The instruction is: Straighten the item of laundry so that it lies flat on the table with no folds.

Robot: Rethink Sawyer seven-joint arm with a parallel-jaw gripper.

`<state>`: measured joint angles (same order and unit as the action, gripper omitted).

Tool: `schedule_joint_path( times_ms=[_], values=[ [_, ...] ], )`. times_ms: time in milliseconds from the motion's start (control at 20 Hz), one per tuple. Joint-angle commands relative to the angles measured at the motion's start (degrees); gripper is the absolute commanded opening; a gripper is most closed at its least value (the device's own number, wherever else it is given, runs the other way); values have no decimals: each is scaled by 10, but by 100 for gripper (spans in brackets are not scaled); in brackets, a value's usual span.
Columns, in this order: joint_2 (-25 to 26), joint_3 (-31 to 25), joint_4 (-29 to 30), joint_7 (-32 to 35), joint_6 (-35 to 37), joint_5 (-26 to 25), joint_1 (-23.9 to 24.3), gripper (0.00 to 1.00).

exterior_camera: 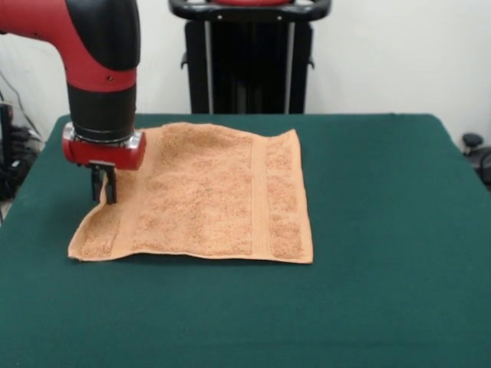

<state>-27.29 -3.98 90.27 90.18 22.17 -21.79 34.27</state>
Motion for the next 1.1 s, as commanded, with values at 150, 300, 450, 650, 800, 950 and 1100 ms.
schedule_joint_path(
  times_ms=[150,300,450,650,800,950,1100],
  values=[
    [-4,-78,9,-79,53,-42,22,0],
    [-14,-81,22,-83,59,-50,33,0],
    [-15,-86,32,-84,55,-60,43,0],
    [-1,-92,30,-75,41,-76,49,0],
    [4,-96,29,-67,36,-85,49,0],
    [2,-98,30,-60,35,-90,47,0],
    [2,-98,30,-53,35,-91,47,0]
  ],
)
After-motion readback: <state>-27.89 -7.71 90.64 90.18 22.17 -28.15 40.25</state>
